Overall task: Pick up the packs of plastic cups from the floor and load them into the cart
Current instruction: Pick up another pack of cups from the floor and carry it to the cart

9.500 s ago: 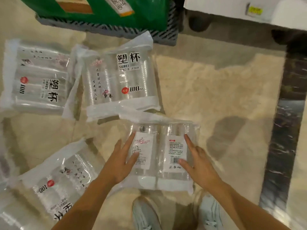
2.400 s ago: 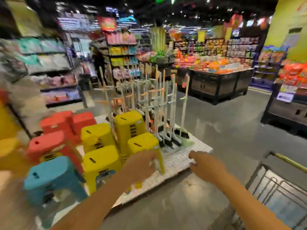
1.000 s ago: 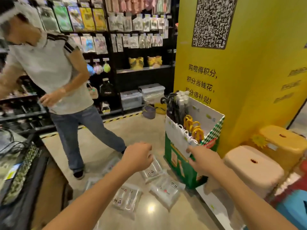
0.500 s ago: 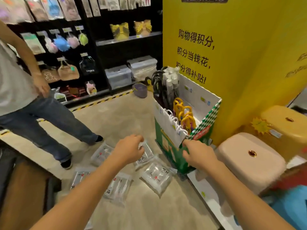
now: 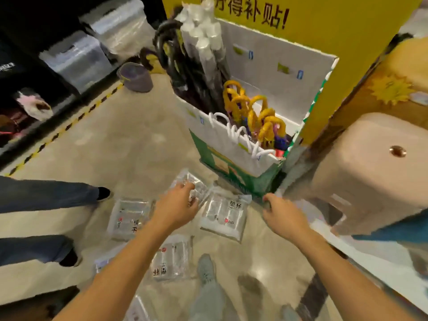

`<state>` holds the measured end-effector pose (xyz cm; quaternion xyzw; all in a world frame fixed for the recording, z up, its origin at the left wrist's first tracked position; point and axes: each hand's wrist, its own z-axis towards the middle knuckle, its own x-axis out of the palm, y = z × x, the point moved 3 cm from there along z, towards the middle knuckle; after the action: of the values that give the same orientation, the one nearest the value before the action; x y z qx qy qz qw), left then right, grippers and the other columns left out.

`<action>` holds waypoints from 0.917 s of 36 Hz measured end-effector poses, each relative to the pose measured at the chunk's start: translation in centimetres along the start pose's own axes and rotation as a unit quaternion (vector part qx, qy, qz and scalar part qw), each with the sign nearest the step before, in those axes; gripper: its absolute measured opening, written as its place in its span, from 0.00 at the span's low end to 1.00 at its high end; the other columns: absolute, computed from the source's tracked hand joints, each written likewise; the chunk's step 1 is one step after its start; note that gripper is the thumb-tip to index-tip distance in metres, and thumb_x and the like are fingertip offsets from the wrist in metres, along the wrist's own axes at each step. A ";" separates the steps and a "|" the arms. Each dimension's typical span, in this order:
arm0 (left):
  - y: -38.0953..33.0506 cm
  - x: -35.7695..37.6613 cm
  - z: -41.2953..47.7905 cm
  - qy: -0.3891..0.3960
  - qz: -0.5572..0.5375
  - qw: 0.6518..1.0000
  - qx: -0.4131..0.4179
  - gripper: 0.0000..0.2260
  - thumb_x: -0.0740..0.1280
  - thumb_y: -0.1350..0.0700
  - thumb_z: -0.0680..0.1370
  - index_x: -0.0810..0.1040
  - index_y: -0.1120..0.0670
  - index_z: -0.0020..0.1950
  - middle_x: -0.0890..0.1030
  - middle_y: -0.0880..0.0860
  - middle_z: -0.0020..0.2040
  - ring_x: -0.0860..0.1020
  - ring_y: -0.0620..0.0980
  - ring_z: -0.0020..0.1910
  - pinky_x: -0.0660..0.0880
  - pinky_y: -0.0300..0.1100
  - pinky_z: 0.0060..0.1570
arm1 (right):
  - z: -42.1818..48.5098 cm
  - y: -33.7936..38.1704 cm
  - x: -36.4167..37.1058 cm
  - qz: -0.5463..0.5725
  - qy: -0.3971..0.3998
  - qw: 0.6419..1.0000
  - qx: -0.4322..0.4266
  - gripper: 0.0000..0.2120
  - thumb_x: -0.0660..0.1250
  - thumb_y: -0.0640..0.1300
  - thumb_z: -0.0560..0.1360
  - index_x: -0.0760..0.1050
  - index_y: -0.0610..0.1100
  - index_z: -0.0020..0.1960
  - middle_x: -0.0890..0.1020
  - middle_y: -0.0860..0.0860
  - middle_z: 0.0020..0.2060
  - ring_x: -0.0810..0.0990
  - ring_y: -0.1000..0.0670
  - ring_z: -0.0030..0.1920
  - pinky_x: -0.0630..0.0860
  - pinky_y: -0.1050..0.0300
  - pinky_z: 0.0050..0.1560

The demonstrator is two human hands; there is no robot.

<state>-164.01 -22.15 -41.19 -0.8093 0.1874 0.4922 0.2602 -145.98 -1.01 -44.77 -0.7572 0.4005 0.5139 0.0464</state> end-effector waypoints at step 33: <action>23.2 62.2 37.0 0.049 -0.125 0.989 0.053 0.34 0.56 0.36 0.77 0.54 0.46 0.80 0.64 0.58 0.77 0.66 0.59 0.73 0.65 0.58 0.69 | 37.8 -18.3 59.3 0.309 -0.007 0.947 0.085 0.40 0.68 0.57 0.77 0.41 0.75 0.73 0.64 0.50 0.71 0.68 0.48 0.71 0.67 0.46 0.72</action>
<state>-175.20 -21.10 -116.39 -0.8346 0.1231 0.4044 0.3532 -153.08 -3.56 -117.07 -0.5860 0.6568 0.4722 -0.0482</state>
